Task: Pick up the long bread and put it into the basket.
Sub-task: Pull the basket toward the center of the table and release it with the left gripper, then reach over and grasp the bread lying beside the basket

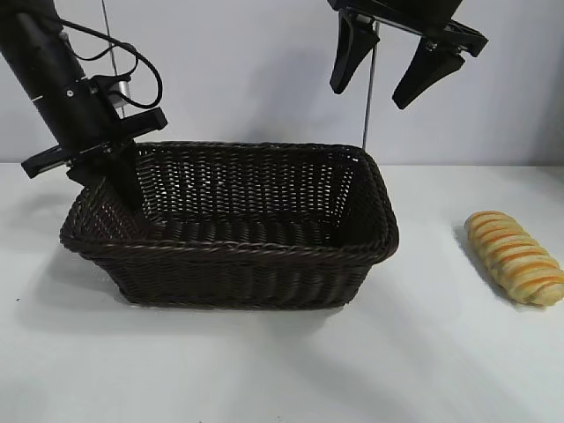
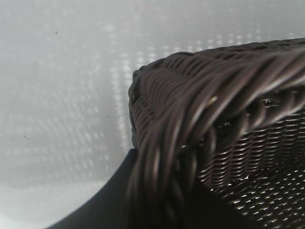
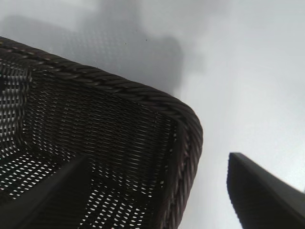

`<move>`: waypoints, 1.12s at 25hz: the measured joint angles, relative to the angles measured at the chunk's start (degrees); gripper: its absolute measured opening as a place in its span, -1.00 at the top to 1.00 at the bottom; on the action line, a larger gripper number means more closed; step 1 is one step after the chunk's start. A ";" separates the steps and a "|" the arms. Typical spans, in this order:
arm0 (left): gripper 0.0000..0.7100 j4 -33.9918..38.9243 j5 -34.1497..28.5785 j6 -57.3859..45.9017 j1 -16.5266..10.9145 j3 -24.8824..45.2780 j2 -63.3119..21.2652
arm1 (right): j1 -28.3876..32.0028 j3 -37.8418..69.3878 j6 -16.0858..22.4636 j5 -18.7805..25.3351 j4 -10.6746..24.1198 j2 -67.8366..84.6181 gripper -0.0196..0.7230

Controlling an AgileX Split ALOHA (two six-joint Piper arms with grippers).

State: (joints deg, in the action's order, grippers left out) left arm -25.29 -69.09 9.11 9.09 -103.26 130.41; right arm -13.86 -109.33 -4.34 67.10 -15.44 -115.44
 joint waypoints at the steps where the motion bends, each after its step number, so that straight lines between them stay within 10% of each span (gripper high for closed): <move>1: 0.70 0.00 0.00 0.00 0.00 0.00 0.00 | 0.00 0.00 0.00 0.00 0.00 0.00 -0.59; 6: 0.50 -0.29 0.04 0.00 0.00 0.00 0.00 | 0.00 0.00 0.00 -0.06 0.00 0.00 -0.59; 13: -0.55 -1.02 -0.01 0.00 0.00 0.00 0.00 | 0.00 0.00 0.00 -0.06 0.00 0.00 -0.59; 28: -0.65 -1.07 -0.55 -0.64 -0.18 0.00 -13.19 | 0.00 0.00 0.00 -0.06 0.00 0.00 -0.59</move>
State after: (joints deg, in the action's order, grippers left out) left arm -26.36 -69.64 8.48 8.91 -103.26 117.23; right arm -13.86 -109.33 -4.34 67.04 -15.44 -115.44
